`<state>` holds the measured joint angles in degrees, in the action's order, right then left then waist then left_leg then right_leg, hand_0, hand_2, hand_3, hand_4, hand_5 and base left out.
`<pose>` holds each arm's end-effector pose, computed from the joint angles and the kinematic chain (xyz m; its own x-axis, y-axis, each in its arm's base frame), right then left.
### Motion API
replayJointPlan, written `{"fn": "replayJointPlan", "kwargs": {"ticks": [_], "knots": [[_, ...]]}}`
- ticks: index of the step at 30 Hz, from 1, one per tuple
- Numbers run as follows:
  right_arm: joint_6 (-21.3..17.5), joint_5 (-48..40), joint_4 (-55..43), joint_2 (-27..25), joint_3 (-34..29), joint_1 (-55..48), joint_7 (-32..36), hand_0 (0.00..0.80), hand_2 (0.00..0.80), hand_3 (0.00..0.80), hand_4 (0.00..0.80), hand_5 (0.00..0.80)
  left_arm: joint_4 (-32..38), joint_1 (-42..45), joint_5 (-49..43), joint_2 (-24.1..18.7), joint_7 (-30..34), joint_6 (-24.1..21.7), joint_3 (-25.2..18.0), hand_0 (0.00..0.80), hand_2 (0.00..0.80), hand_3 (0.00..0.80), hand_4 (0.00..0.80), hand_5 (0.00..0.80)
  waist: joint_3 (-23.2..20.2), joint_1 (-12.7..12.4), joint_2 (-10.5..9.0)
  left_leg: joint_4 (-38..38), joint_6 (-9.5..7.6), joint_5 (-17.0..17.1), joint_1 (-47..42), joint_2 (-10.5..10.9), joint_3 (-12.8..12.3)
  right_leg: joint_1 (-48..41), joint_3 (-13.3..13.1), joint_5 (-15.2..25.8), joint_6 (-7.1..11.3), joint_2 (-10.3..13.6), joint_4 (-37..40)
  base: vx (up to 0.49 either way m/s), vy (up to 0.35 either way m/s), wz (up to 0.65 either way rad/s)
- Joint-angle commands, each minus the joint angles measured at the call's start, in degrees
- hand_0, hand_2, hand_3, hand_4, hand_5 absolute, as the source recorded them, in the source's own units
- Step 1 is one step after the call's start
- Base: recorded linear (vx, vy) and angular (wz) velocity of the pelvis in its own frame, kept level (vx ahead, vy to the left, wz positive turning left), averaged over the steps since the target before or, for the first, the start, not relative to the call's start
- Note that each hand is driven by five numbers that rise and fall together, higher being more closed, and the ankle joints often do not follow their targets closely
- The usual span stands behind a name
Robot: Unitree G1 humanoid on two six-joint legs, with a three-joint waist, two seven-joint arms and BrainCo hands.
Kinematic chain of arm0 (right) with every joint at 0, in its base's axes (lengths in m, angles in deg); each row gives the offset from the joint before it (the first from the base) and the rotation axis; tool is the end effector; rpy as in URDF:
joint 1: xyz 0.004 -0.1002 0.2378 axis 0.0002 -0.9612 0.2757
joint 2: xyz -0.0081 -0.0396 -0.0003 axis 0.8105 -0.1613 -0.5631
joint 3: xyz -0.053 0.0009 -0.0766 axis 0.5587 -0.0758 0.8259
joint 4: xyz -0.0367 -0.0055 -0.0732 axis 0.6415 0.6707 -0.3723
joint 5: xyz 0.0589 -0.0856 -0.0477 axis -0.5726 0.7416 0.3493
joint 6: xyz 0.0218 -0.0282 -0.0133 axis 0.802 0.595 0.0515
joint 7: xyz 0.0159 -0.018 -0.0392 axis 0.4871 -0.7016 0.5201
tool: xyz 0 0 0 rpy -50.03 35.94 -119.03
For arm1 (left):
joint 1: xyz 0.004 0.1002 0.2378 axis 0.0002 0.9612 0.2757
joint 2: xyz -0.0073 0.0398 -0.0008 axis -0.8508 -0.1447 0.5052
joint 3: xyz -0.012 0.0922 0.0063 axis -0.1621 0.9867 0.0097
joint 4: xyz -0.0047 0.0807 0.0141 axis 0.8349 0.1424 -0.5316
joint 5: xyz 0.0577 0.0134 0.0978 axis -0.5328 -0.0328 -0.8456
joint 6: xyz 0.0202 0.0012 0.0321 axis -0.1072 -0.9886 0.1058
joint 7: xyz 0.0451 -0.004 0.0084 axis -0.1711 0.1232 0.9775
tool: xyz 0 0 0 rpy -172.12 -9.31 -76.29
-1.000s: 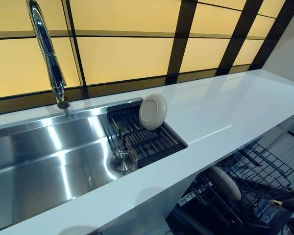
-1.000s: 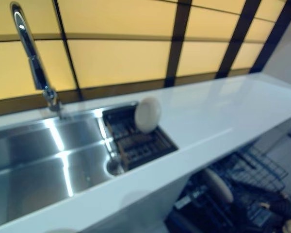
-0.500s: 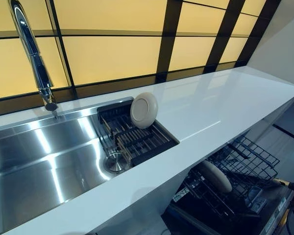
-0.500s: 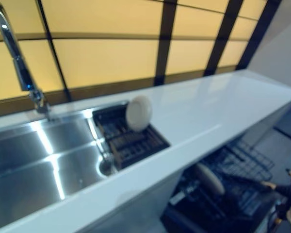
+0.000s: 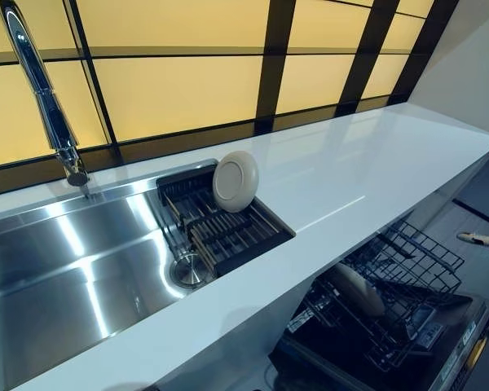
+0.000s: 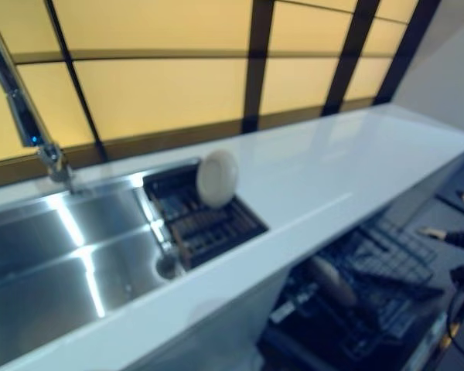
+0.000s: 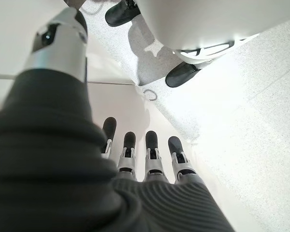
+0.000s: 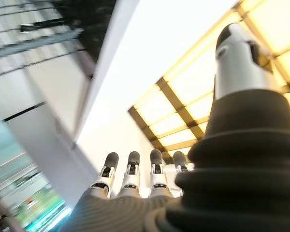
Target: Take plates into dishwasher
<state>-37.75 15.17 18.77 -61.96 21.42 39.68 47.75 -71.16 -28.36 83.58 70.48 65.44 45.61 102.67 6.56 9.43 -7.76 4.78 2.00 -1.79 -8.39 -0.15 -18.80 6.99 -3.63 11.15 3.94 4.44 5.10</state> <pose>0.2084 -0.3709 0.1933 0.9089 -0.3591 0.2120 0.4013 0.6149 -0.6788 0.0603 0.2392 -0.1163 0.3392 0.2700 -0.9011 0.0563 0.9504 0.3059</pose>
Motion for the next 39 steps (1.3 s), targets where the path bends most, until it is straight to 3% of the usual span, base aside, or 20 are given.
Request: {"fn": "replayJointPlan", "kwargs": {"ticks": [1, 6, 13, 21, 28, 39], "knots": [[-2.9, -4.2, 0.4, -6.5, 3.7, 10.7, 2.1, 0.0, 0.0, 0.0, 0.0, 0.0, 0.7, -6.1, 0.9, -3.5, -1.7, -3.3, -2.8, 0.0, 0.0, 0.0, 0.0, 0.0, 0.8, -2.2, 0.28, -1.9, -3.33, 1.7, 5.6, -1.4, 7.8, -4.1, 1.3, -4.0, 2.55, -0.1, -4.6, 0.018, -0.04, -0.02], [-0.3, -8.2, 3.3, -9.2, 12.1, 21.2, 6.1, 0.0, 0.0, 0.0, 0.0, 0.0, 1.3, -6.4, 0.2, -4.1, -1.3, -2.8, -1.5, 0.0, 0.0, 0.0, 0.0, 0.0, 1.0, -3.9, -0.06, -2.2, -3.17, 1.9, 6.2, -1.2, 9.0, -4.3, 2.1, -3.9, 2.4, -0.1, -4.2, 0.011, -0.034, 0.03], [5.7, -12.2, 7.7, -6.8, 22.3, 32.3, 11.1, 0.0, 0.0, 0.0, 0.0, 0.0, 2.2, -6.8, -0.4, -4.2, -0.7, -2.3, -0.2, 0.0, 0.0, 0.0, 0.0, 0.0, 1.3, -5.6, 0.07, -2.7, -2.87, 2.0, 6.6, -1.1, 10.3, -4.8, 3.1, -4.1, 2.14, 0.3, -4.2, 0.033, -0.01, 0.05], [13.9, -18.0, 11.9, 2.5, 29.3, 41.5, 12.1, 0.0, 0.0, 0.0, 0.0, 0.0, 2.3, -9.4, -0.2, -4.1, -0.3, -1.5, 2.0, 0.0, 0.0, 0.0, 0.0, 0.0, 3.1, -8.0, 0.64, -2.9, -2.58, 2.4, 7.9, -0.8, 12.0, -4.7, 4.7, -4.5, 1.6, 0.6, -4.2, -0.004, -0.01, 0.12], [19.6, -21.4, 14.8, 7.5, 31.5, 44.8, 12.4, 0.0, 0.0, 0.0, 0.0, 0.0, 2.7, -10.8, -0.2, -3.7, 0.0, -0.8, 2.9, 0.0, 0.0, 0.0, 0.0, 0.0, 4.1, -9.1, 0.97, -3.3, -2.24, 2.7, 8.7, -0.6, 13.0, -4.7, 5.6, -4.7, 1.2, 0.8, -4.5, -0.002, -0.014, 0.08], [19.1, -32.9, 24.2, 11.8, 31.5, 50.8, 8.4, 0.0, 0.0, 0.0, 0.0, 0.0, 3.9, -12.1, 0.0, -2.4, 0.6, -1.0, 6.5, 0.0, 0.0, 0.0, 0.0, 0.0, 4.1, -10.6, 2.09, -2.5, -1.6, 3.2, 8.6, -0.6, 14.2, -5.2, 6.9, -5.3, 0.57, 0.8, -4.1, 0.01, -0.009, 0.01]]}}
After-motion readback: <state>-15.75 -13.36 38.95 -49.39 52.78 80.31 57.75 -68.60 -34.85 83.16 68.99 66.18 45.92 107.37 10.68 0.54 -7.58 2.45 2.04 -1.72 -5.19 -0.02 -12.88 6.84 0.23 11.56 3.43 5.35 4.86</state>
